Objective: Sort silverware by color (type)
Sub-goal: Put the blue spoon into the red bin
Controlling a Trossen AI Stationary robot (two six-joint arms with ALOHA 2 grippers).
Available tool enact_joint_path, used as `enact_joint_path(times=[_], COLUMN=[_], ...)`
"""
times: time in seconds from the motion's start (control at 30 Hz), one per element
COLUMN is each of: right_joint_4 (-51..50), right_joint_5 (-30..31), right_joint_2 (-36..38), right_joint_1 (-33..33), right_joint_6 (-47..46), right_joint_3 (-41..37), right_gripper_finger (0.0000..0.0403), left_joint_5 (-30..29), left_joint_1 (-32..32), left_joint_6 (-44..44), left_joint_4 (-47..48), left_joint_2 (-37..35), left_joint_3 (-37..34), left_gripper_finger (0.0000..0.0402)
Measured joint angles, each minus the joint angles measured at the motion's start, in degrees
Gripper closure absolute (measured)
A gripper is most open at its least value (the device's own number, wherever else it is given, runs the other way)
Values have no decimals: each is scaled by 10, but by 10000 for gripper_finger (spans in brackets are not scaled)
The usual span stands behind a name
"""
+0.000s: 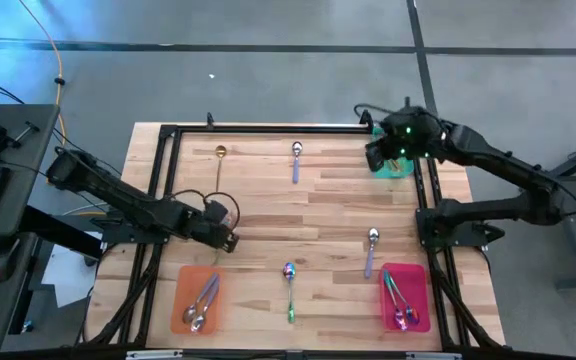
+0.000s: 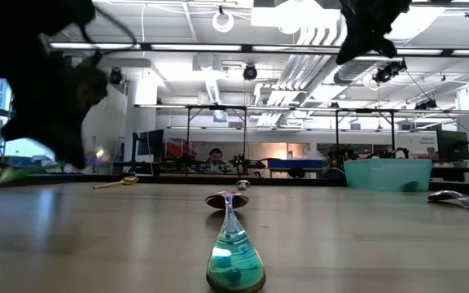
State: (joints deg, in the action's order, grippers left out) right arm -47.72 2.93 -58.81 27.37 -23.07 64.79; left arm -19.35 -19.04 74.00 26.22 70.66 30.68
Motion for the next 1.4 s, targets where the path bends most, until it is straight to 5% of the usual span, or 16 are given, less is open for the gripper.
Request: enact_joint_path(times=[0.27, 0.6, 0.97, 1.4], right_joint_4=[133, 402, 590, 614], right_joint_5=[33, 36, 62, 106], right_joint_2=[-24, -154, -245, -292], right_joint_1=[-190, -353, -403, -386], right_joint_6=[-96, -132, -179, -201], right_joint_3=[0, 0, 0, 0], right_gripper_finger=[382, 261, 219, 277], left_joint_5=[-129, -58, 30, 45], left_joint_1=[1, 60, 105, 108], left_joint_6=[-124, -341, -383, -383], left_joint_4=[-226, -597, -776, -911], left_joint_2=[-85, -60, 4, 60], left_joint_3=[0, 1, 1, 2], left_gripper_finger=[400, 401, 401, 402])
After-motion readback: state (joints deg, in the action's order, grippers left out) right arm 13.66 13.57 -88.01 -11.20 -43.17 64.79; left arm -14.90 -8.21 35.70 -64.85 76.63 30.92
